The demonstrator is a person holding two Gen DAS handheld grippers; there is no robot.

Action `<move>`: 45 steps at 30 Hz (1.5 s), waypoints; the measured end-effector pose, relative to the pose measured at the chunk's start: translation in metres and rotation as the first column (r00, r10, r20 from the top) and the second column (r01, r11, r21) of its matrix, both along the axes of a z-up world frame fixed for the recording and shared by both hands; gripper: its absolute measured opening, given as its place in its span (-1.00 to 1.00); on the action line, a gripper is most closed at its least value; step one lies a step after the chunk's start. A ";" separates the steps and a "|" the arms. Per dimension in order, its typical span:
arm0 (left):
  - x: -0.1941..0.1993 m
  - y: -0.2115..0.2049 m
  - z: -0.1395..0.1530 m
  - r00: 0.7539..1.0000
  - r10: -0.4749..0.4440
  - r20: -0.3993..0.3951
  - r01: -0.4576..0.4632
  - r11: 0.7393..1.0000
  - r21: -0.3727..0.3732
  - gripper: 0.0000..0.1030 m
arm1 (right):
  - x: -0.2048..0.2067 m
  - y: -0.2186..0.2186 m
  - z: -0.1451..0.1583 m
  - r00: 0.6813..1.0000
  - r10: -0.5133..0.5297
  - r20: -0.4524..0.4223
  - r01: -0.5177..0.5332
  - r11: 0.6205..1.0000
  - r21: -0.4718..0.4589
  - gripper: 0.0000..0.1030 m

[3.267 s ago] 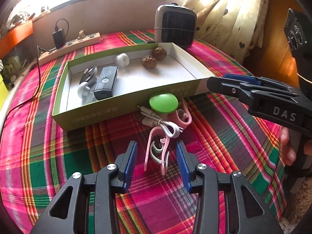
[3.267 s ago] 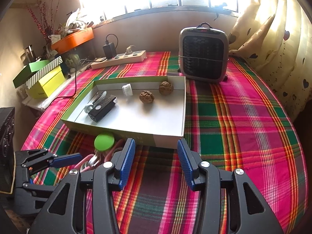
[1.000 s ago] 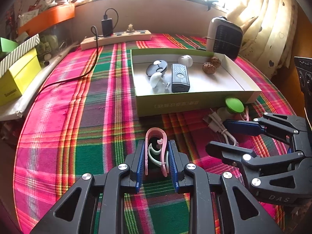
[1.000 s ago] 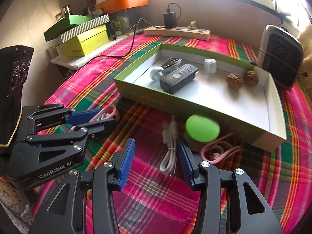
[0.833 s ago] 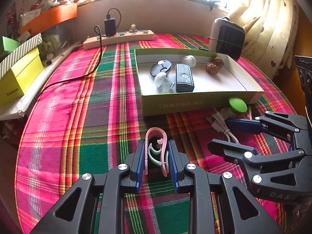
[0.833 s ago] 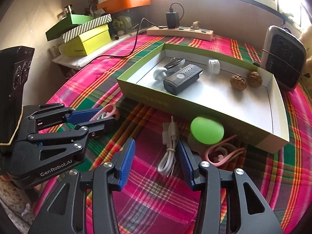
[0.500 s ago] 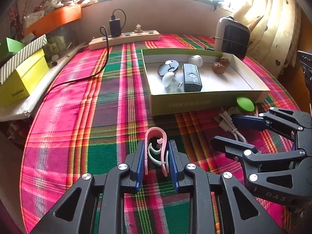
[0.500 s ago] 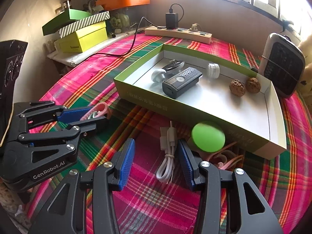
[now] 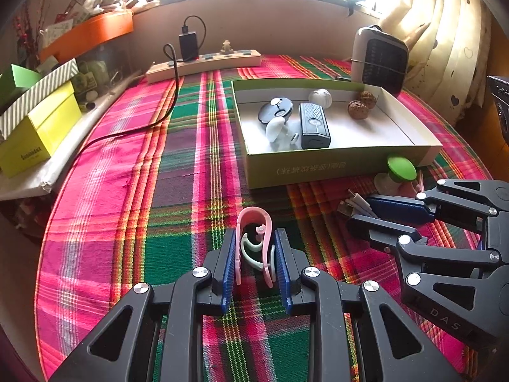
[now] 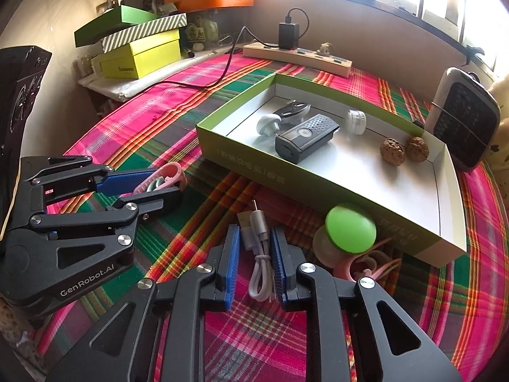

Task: Organize objects
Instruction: 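Lower the right gripper onto the white USB cable and close while the left holds the clip, then lift the white cable with the right gripper while the left carries the pink clip toward the tray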

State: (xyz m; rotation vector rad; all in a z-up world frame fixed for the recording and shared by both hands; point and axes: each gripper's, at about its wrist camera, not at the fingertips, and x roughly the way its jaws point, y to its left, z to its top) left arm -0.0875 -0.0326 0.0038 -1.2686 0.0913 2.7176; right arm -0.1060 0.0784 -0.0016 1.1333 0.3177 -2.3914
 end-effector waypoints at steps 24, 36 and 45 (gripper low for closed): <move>0.004 0.000 0.010 1.000 -0.001 -0.024 0.001 1.000 -0.013 -0.59 | 0.005 0.006 0.016 1.000 -0.015 -0.016 0.014 0.998 -0.069 -0.62; 0.006 0.003 0.031 0.998 -0.007 -0.068 0.005 1.000 -0.020 -0.59 | 0.007 0.016 0.034 0.997 -0.045 -0.056 0.039 0.993 -0.111 -0.62; 0.000 0.012 0.044 0.996 -0.039 -0.085 0.040 0.999 0.009 -0.59 | 0.005 0.030 0.047 0.993 -0.089 -0.084 0.077 0.988 -0.135 -0.62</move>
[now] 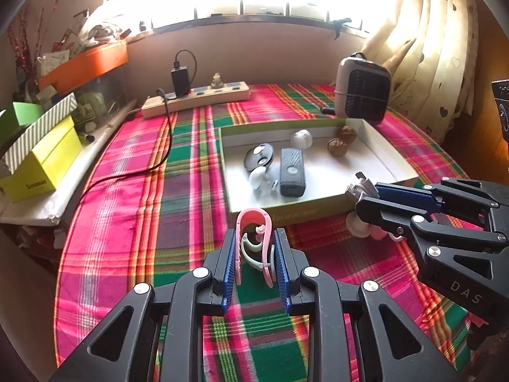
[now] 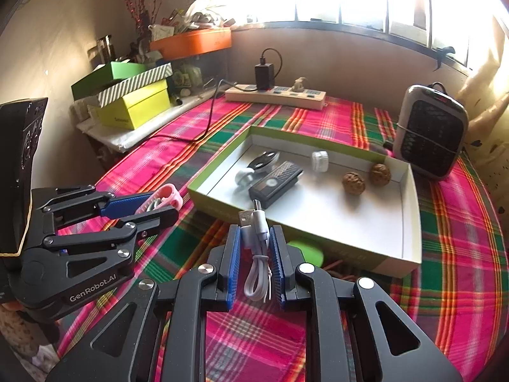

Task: Organize objects
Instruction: 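Lift the white cable with the right gripper while the left carries the pink clip toward the tray, then carry the pink clip and white cable over the tray with both grippers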

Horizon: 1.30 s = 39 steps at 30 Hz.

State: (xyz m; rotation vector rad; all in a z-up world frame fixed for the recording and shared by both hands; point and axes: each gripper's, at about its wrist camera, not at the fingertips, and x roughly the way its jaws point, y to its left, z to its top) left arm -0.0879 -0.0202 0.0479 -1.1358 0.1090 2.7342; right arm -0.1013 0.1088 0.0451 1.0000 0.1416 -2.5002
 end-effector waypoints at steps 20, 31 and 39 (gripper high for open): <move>-0.038 0.039 0.016 0.997 -0.079 0.010 0.078 0.994 0.071 -0.59 | -0.045 0.057 0.017 0.994 -0.112 0.003 0.112 0.994 -0.002 -0.62; -0.066 0.069 0.003 0.992 -0.113 0.051 0.109 0.992 0.069 -0.59 | -0.079 0.077 0.011 0.986 -0.164 0.034 0.163 0.986 0.037 -0.62; -0.087 0.079 -0.010 0.989 -0.119 0.086 0.114 0.991 0.065 -0.59 | -0.101 0.085 -0.002 0.977 -0.199 0.078 0.195 0.979 0.052 -0.62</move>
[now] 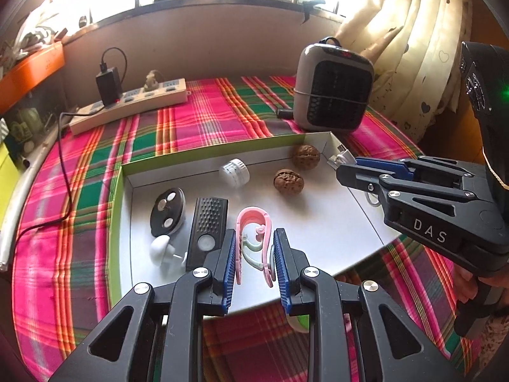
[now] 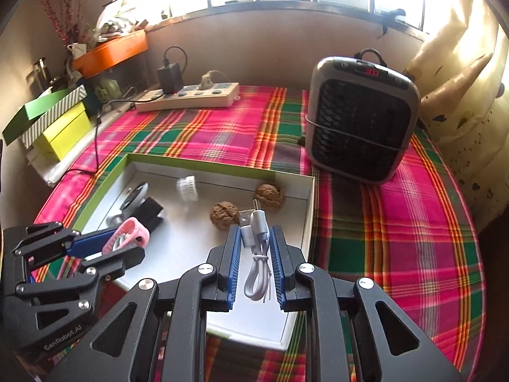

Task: Organize objects
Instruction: 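Carry the pink clip and white cable over the tray with both grippers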

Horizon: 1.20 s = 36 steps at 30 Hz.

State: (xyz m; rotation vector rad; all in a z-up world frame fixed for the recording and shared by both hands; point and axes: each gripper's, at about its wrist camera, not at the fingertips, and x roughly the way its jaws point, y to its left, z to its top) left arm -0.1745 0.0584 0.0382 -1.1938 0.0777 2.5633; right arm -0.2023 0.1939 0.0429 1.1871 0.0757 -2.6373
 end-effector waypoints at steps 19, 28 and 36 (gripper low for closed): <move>-0.022 0.013 -0.014 0.999 -0.024 0.032 0.025 0.999 -0.023 -0.59 | -0.024 -0.002 -0.022 0.998 -0.006 0.059 0.004 0.999 0.034 -0.62; -0.026 0.014 -0.020 0.999 -0.017 0.045 0.019 0.999 -0.032 -0.59 | -0.029 -0.003 -0.026 0.998 -0.002 0.063 -0.001 0.999 0.040 -0.61; -0.028 0.016 -0.022 0.998 -0.016 0.054 0.018 0.999 -0.040 -0.59 | -0.029 -0.006 -0.028 0.998 0.006 0.063 -0.009 0.999 0.054 -0.61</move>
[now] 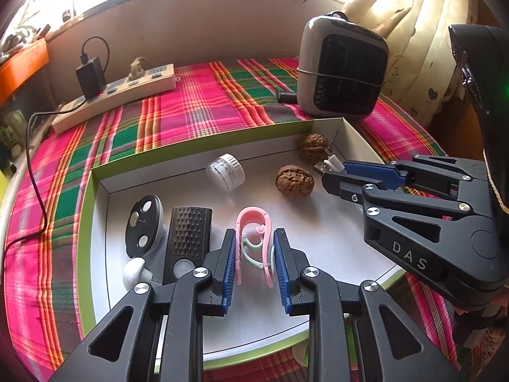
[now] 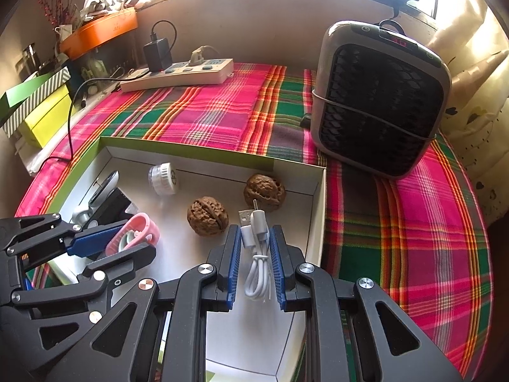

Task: Organize objects
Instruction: 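Carry the pink clip and white cable over the tray with both grippers, then open the left gripper to drop the pink clip while the right releases the cable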

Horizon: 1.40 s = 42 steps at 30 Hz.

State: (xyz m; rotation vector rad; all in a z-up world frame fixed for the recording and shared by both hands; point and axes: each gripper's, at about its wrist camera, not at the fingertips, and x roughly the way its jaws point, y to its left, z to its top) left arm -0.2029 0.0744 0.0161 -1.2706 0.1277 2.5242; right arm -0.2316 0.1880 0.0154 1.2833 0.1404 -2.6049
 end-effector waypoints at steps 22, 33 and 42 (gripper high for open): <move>-0.002 0.000 -0.002 1.000 -0.002 0.011 0.002 1.000 -0.005 -0.57 | -0.001 -0.001 -0.001 1.000 -0.005 0.001 0.005 1.000 0.004 -0.61; 0.001 0.001 0.000 1.000 0.000 0.007 0.001 1.000 -0.010 -0.44 | 0.002 -0.001 0.001 1.000 -0.019 -0.004 0.019 1.000 -0.007 -0.61; 0.013 -0.005 0.011 1.000 0.012 -0.026 -0.012 1.000 -0.003 -0.42 | 0.016 0.001 0.010 0.999 -0.032 -0.036 0.032 0.999 -0.012 -0.39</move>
